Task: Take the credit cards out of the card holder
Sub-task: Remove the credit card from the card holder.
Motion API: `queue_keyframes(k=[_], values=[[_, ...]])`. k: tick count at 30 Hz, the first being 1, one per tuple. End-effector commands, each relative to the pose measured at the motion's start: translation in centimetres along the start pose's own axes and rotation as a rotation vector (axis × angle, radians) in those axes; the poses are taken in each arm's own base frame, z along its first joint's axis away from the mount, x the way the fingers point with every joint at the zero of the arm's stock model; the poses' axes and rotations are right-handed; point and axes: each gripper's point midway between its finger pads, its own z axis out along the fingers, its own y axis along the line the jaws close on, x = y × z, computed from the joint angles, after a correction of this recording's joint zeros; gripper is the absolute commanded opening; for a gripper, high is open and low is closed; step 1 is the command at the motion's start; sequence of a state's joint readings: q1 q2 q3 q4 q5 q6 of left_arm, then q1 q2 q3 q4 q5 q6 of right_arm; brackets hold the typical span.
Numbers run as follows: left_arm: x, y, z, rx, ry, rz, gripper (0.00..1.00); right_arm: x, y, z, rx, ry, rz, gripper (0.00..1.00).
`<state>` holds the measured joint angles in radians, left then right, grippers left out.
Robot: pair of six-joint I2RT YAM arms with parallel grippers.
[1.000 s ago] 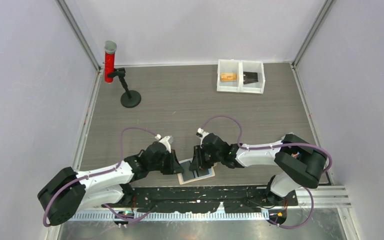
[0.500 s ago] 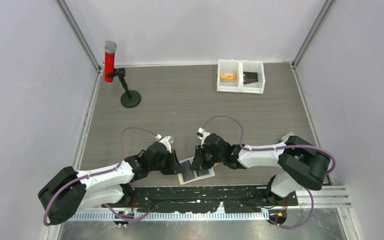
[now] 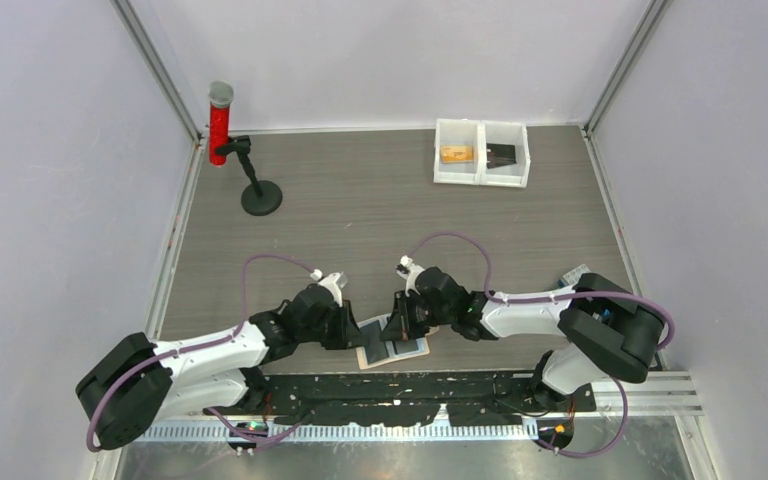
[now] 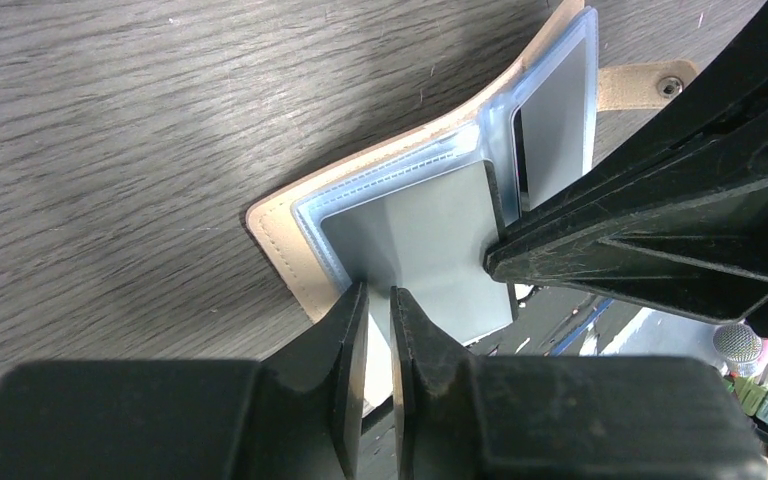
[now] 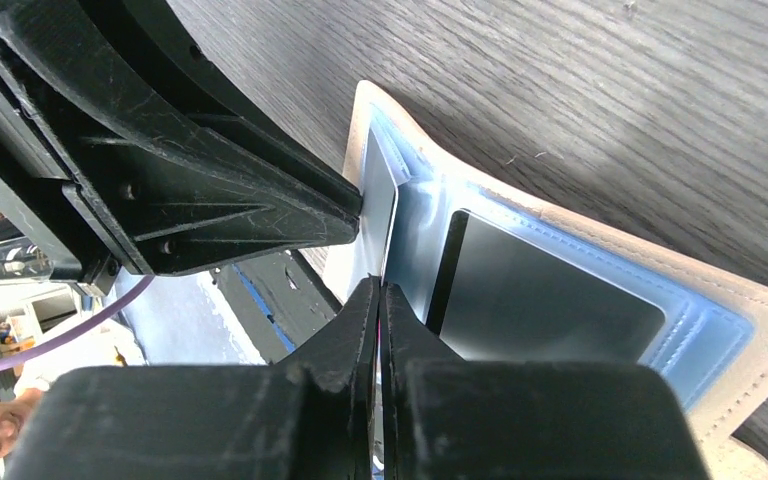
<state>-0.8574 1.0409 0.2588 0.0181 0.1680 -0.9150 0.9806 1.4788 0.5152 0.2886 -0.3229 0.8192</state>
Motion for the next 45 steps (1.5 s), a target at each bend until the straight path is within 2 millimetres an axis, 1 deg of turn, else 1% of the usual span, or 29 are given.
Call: queue_keyframes(k=[1,2,3,5,6,7,8,11,13,14,15,16,18,21,23,26,27,28,30,33,35,37,40,41,42,43,45], values=[[0.7,1.8,-0.2,-0.073,0.013,0.014,0.17,-0.6,1.8,-0.7,-0.095,-0.030,-0.016,0.05],[0.6,1.8,-0.2,-0.073,0.009,0.015,0.18,-0.6,1.7,-0.8,-0.091,-0.032,-0.016,0.05],[0.5,1.7,-0.2,-0.072,0.005,0.014,0.18,-0.4,1.3,-0.8,-0.081,-0.027,-0.013,0.09],[0.5,1.6,-0.3,-0.067,0.002,0.014,0.18,-0.2,1.3,-1.0,-0.089,-0.024,-0.017,0.15],[0.5,1.5,-0.3,-0.065,0.002,0.014,0.18,-0.3,1.4,-1.1,-0.094,-0.028,-0.020,0.15],[0.5,1.6,-0.4,-0.066,0.002,0.013,0.18,-0.1,1.3,-1.2,-0.095,-0.026,-0.020,0.10],[0.5,1.5,-0.4,-0.066,0.002,0.014,0.18,-0.2,1.5,-1.4,-0.105,-0.035,-0.024,0.08],[0.5,1.6,-0.4,-0.065,-0.004,0.014,0.18,-0.3,1.7,-1.7,-0.116,-0.044,-0.022,0.05],[0.5,1.6,-0.4,-0.064,-0.004,0.014,0.18,-0.3,1.8,-1.7,-0.119,-0.043,-0.022,0.14],[0.5,1.7,-0.3,-0.064,-0.003,0.014,0.18,-0.3,1.8,-1.7,-0.119,-0.041,-0.022,0.20],[0.6,1.7,-0.3,-0.065,0.000,0.014,0.18,-0.3,1.8,-1.7,-0.120,-0.041,-0.024,0.20],[0.6,1.7,-0.3,-0.066,0.002,0.013,0.18,-0.2,1.9,-1.8,-0.125,-0.040,-0.024,0.11],[0.6,1.6,-0.2,-0.058,0.003,0.010,0.18,-0.2,2.0,-1.9,-0.136,-0.045,-0.021,0.06],[0.6,1.3,-0.2,-0.042,-0.001,0.003,0.18,-0.3,2.3,-2.0,-0.155,-0.056,-0.010,0.05],[0.6,1.3,-0.2,-0.037,-0.003,0.000,0.18,-0.2,2.1,-2.0,-0.148,-0.055,-0.003,0.05],[0.6,1.3,-0.2,-0.039,-0.002,0.000,0.18,-0.4,1.7,-1.9,-0.124,-0.060,0.004,0.15],[0.6,1.3,-0.2,-0.040,-0.001,-0.001,0.18,-0.4,1.6,-1.9,-0.120,-0.059,0.005,0.14],[0.6,1.3,-0.2,-0.041,-0.002,-0.001,0.18,-0.5,1.6,-2.0,-0.119,-0.061,0.006,0.08],[0.6,1.3,-0.2,-0.041,-0.004,-0.002,0.18,-0.6,1.5,-2.0,-0.114,-0.062,0.013,0.06],[0.6,1.3,-0.3,-0.043,-0.006,-0.003,0.18,-0.7,1.2,-2.2,-0.093,-0.064,0.022,0.06],[0.5,1.4,-0.3,-0.045,-0.006,-0.003,0.18,-1.0,1.2,-2.3,-0.078,-0.065,0.016,0.07],[0.5,1.4,-0.3,-0.048,-0.006,-0.002,0.18,-1.1,1.4,-2.4,-0.075,-0.068,0.011,0.06],[0.5,1.3,-0.3,-0.047,-0.007,-0.001,0.18,-1.4,1.5,-2.8,-0.065,-0.073,0.005,0.05],[0.5,1.3,-0.3,-0.046,-0.006,-0.001,0.18,-1.7,1.6,-2.8,-0.061,-0.081,0.000,0.06],[0.5,1.2,-0.3,-0.045,-0.005,-0.002,0.18,-1.6,1.3,-2.9,-0.042,-0.071,-0.006,0.13],[0.4,1.2,-0.3,-0.044,-0.005,-0.001,0.18,-1.8,1.5,-2.9,-0.039,-0.076,-0.013,0.16],[0.4,1.1,-0.4,-0.044,-0.004,-0.001,0.18,-1.7,1.7,-3.0,-0.051,-0.068,-0.024,0.09]])
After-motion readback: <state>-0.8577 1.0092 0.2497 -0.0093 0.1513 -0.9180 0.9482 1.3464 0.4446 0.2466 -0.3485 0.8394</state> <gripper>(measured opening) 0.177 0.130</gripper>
